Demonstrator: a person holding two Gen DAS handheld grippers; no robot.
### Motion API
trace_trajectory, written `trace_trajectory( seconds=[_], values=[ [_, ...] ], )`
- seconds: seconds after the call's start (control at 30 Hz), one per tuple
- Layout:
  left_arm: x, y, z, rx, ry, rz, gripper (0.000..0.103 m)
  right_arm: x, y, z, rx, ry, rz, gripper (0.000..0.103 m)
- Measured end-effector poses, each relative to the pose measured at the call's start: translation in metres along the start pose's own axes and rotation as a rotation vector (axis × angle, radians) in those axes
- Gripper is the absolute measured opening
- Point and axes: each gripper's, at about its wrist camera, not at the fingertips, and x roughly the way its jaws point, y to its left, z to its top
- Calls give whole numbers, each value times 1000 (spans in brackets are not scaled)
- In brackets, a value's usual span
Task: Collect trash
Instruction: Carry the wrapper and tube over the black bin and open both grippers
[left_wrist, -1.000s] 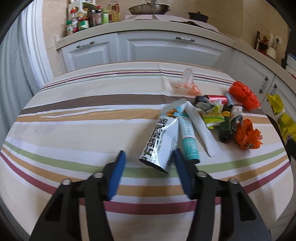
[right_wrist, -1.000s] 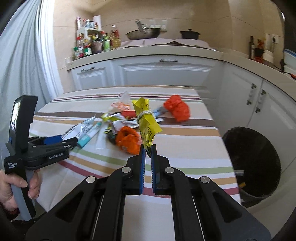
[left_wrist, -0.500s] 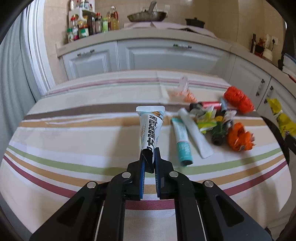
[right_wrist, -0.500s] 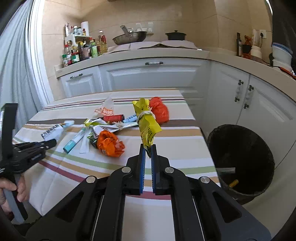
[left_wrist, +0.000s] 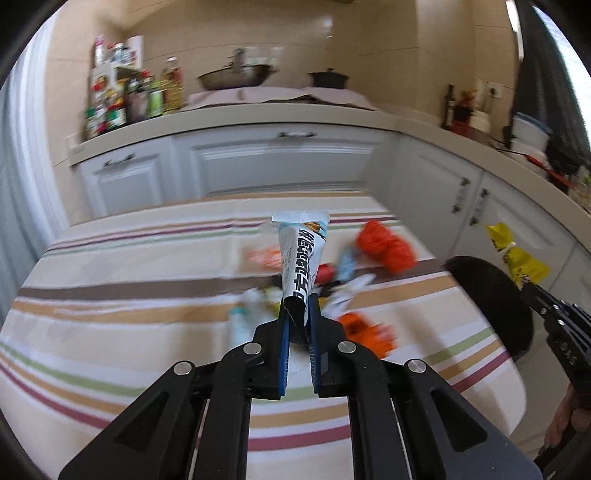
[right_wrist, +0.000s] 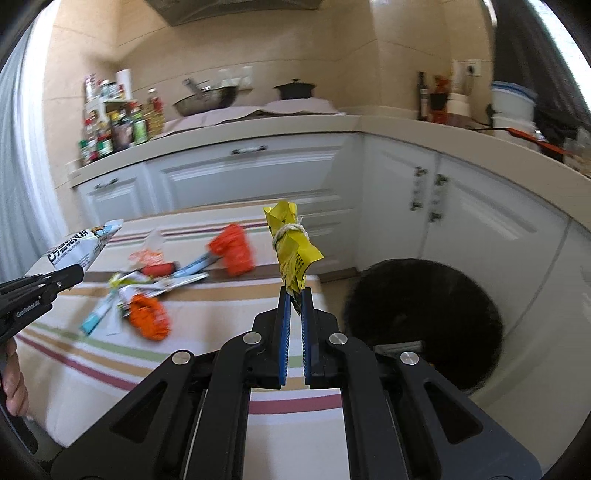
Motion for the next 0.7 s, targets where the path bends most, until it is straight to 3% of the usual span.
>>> trace_trajectory(
  seconds=[0.37, 0.7],
  values=[
    [30, -106, 24, 135, -23, -175, 10, 4, -79, 3, 74, -30, -208, 6],
    [63, -182, 30, 228, -14, -239, 10, 18, -139, -5, 157, -27, -292, 6]
  ],
)
